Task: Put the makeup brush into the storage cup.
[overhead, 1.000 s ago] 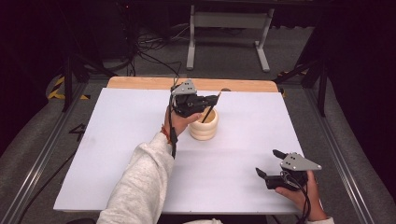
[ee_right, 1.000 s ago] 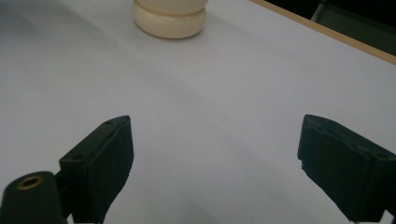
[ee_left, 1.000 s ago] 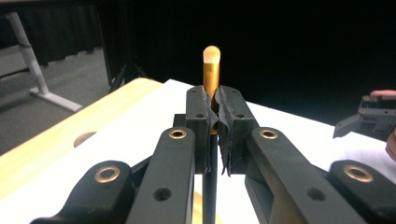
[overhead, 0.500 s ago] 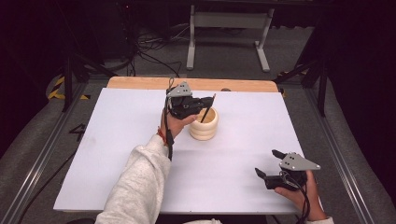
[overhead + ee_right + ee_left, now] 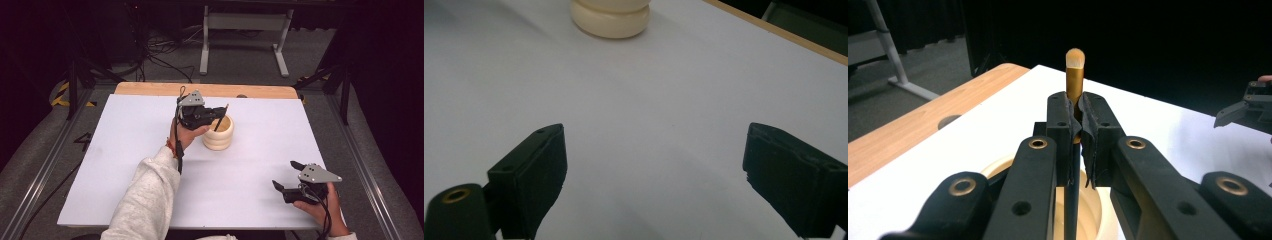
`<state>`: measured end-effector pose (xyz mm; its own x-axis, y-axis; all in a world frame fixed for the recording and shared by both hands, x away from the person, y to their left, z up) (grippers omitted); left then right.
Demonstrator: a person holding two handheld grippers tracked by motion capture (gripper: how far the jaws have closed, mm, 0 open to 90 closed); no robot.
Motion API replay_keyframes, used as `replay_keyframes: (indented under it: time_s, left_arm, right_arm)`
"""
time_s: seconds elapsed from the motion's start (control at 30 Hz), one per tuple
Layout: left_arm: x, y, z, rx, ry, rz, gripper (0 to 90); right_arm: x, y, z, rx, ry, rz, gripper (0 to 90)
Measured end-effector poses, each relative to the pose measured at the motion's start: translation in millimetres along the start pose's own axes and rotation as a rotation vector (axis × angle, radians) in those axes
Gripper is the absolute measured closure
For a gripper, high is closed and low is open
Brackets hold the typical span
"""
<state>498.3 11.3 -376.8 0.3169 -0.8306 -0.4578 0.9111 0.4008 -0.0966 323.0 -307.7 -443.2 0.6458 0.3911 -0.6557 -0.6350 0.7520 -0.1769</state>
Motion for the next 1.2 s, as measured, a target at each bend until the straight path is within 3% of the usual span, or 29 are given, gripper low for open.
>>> replay_keyframes:
  time_s: [0.53,0.73,1.2]
  left_arm:
    - [-3.1,1.4,-4.3,0.001,0.032,0.002,83.4]
    - [-1.5,1.7,-7.2,0.010,0.069,0.006,83.0]
    - [-1.3,1.3,-10.6,0.010,0.086,0.003,84.3]
  right_arm:
    - [0.6,1.0,0.2,-0.004,0.002,0.005,11.5]
    - [1.2,1.8,0.3,-0.007,0.006,0.008,11.5]
    - [2.2,2.6,-0.1,-0.011,0.013,0.011,11.5]
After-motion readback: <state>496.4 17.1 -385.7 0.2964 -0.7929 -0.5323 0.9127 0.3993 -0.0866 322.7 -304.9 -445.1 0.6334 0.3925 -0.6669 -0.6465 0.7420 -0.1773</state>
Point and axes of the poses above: each handheld gripper's, and its own axes: x roughly forward along the jaws, z roughly out of its top, y roughly to its left, the point moved 3 cm from there along x, roughly forward along the jaws, and after that the axes turned 10 degrees about y, right-handed, at the moved point
